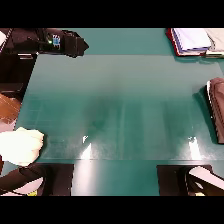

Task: Fold the shirts.

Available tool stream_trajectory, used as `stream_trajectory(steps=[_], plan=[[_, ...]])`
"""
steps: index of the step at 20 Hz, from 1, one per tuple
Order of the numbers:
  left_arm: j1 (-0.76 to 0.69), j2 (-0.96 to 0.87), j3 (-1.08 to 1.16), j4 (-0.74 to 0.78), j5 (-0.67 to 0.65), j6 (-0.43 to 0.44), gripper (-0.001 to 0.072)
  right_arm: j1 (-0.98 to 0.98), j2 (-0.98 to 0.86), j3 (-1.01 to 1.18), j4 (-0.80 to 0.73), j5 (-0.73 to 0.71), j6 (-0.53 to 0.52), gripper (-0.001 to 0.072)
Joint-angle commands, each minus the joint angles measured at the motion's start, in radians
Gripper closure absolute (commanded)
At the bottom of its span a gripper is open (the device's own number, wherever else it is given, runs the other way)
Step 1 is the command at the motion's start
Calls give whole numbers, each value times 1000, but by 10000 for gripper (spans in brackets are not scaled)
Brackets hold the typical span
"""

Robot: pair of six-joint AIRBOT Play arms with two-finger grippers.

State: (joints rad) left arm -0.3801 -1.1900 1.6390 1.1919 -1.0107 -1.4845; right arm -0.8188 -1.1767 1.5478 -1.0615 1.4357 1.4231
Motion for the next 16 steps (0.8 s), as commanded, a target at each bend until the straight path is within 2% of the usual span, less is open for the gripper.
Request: stream_trajectory(steps=[1,5,6,7,8,9,10,16], plan=[[0,0,0,5,4,0,684,245,54,-4,74,-56,1,81],[0,0,0,4,41,0,684,595,73,-3,71,-118,0,94],[0,0,0,4,51,0,684,678,72,-4,65,-134,0,176],[0,0,0,4,59,0,684,748,72,-4,64,-150,0,291],[0,0,0,4,62,0,684,816,72,-4,64,-167,-5,445],[0,0,0,4,62,0,684,875,72,-3,64,-180,-24,664],[0,0,0,4,62,0,684,919,72,-3,64,-186,-39,692],[0,0,0,4,61,0,684,1010,72,-3,64,-197,-40,692]])
